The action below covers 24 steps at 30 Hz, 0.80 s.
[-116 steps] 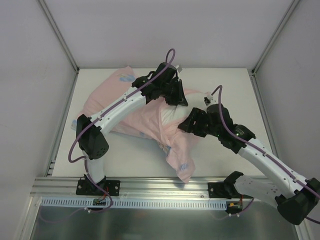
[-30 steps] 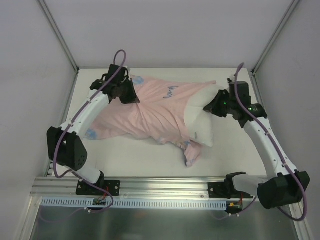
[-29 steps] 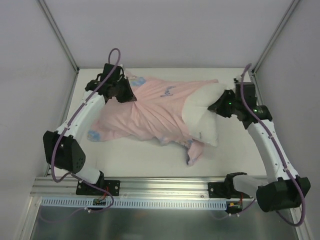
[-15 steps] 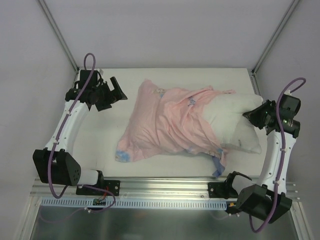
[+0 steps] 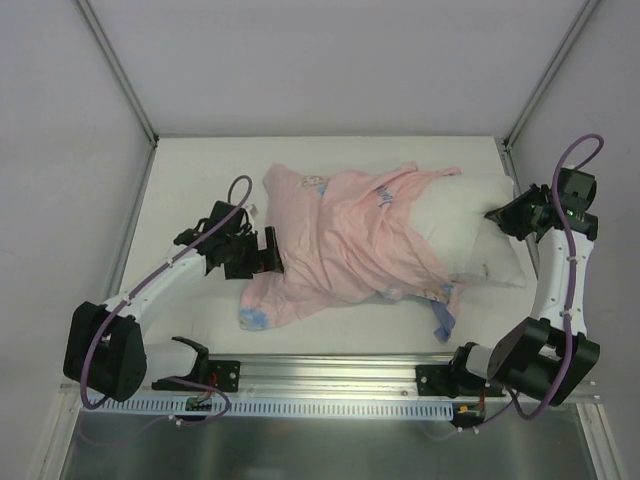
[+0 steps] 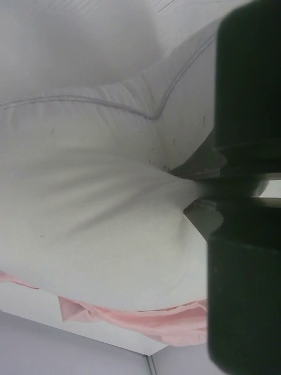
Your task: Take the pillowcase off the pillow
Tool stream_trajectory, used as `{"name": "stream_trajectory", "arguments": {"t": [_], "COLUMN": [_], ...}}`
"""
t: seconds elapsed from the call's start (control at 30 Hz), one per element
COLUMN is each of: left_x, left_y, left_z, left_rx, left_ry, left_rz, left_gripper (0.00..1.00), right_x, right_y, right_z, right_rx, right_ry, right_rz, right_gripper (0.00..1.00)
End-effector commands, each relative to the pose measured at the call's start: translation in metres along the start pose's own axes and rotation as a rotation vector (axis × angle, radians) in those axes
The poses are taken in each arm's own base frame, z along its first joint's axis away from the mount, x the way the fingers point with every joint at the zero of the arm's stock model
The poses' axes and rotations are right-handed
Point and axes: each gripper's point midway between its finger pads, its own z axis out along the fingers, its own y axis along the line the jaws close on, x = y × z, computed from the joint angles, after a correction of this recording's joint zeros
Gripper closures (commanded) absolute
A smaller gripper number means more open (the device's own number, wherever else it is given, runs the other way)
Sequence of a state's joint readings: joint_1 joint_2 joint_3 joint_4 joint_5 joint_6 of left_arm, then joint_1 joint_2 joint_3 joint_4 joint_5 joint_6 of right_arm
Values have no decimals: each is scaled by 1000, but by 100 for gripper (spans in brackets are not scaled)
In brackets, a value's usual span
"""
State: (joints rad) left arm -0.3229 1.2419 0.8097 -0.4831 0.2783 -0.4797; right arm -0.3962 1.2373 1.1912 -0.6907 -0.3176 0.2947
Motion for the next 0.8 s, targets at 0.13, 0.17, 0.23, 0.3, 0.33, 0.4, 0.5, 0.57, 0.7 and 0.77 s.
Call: {"name": "stream_trajectory", "arguments": {"t": [0.13,0.17,0.23,0.3,0.33,0.4,0.5,0.57,0.7,0.77], "left_x": [-2,5,7,10,2,-8,-41,-65,-91,-98], "left_y": [-8,-11,-18,-18,-20,-9,31,67,99,108], "left_z": [36,45,47,44,35,17,-32,-69,-127,-143], "left_rx": [-15,6,35,36,39,-30,-138,-190,-254,-274], "left_ry": [-44,5,33,31,-12,-68,-205,-326,-451,-493], "left_rz": [178,173,154,118,113,74,-86,-224,-383,-435], "left_gripper": [17,32,100,100,100,100,100,100,100,100], "right_x": [-46,-49,-56,-62,-66,-70,-79,-84,-93,-97], "right_y": [47,48,52,53,54,54,51,52,54,56], "right_z": [-5,-5,-2,0,1,1,-6,-14,-31,-42], "right_rx": [-145,-147,-143,-135,-127,-117,-88,-84,-83,-87], "right_ry": [-90,-92,-93,-95,-94,-101,-133,-157,-208,-241], "right_rz": [2,6,13,16,18,16,19,27,36,42], "right_gripper": [99,99,99,99,99,99,99,99,99,99]}}
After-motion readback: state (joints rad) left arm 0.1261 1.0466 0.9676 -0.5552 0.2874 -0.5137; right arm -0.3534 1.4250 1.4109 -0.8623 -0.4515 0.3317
